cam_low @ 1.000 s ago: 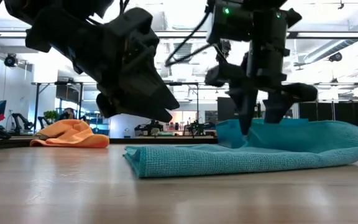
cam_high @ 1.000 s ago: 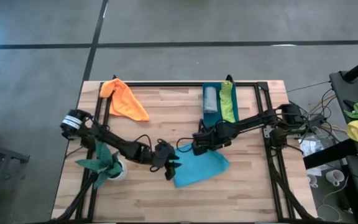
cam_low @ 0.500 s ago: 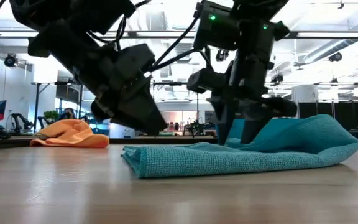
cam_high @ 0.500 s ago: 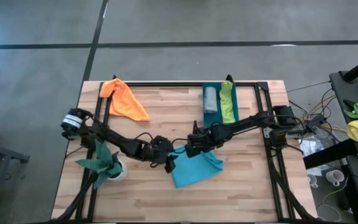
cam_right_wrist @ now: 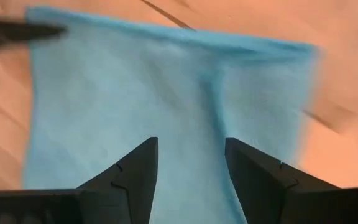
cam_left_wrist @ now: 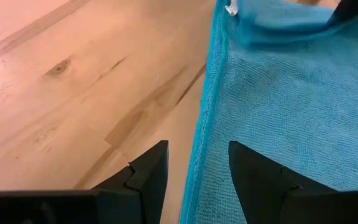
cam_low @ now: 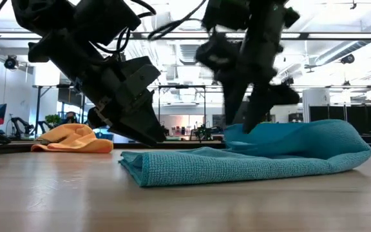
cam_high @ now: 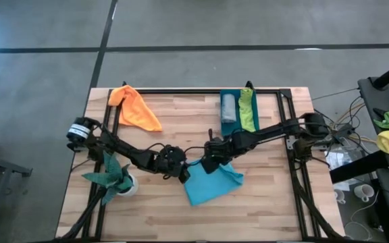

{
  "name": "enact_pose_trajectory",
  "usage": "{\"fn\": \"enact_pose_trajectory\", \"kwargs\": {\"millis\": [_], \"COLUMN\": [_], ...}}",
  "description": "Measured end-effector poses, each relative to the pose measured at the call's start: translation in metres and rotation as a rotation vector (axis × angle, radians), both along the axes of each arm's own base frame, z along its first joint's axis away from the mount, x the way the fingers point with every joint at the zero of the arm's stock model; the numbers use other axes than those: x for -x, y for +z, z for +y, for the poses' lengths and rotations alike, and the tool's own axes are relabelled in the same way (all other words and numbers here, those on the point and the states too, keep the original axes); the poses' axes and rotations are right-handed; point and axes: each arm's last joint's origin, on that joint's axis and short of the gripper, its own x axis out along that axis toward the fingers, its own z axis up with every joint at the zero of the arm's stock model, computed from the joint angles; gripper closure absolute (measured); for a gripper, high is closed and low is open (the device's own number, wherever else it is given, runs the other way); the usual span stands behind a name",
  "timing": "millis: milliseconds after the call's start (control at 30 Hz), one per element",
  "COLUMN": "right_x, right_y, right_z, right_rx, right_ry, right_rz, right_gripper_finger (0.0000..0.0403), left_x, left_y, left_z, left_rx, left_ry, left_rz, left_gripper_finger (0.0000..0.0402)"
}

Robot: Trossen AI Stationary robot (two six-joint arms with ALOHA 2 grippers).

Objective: Roll microfiber towels into tight, uniform cylinder then place into a basket
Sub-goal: Roll the blue towel

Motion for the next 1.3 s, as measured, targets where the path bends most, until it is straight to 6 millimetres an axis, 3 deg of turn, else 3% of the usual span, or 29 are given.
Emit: {"fn": "enact_pose_trajectory", "kwargs": {"millis": [100,267,433,600,767,933,1167,1300], "right_x": [0.03,0.085,0.137,0.161,0.163,0.151,0.141,0.141], "right_y": [0.02,0.029,0.012,-0.018,-0.047,-0.053,-0.063,-0.061], "right_z": [0.009,0.029,0.044,0.053,0.054,0.061,0.066,0.064], "right_rx": [0.055,0.052,-0.004,-0.123,-0.188,-0.202,-0.186,-0.167], "right_ry": [0.075,0.159,0.111,-0.188,-0.343,-0.398,-0.584,-0.624], "right_rz": [0.096,0.117,0.067,-0.017,-0.032,-0.017,0.036,0.039], "right_gripper_finger": [0.022,0.0214,0.0205,0.0199,0.0181,0.018,0.0204,0.0239], "left_x": [0.0,0.0,0.0,0.0,0.004,0.004,0.005,0.005], "left_y": [0.0,0.0,0.0,0.0,-0.004,-0.004,-0.005,-0.005], "left_z": [0.0,0.0,0.0,-0.001,-0.001,-0.001,-0.002,-0.004], "left_rx": [0.0,0.0,0.001,0.015,0.014,0.011,0.025,0.028], "left_ry": [0.0,0.0,0.0,-0.021,-0.031,-0.031,-0.043,-0.054], "left_rz": [0.0,-0.001,-0.002,0.006,0.06,0.062,0.074,0.076], "left_gripper_finger": [0.0249,0.0249,0.0249,0.0249,0.0249,0.0249,0.0249,0.0249]}}
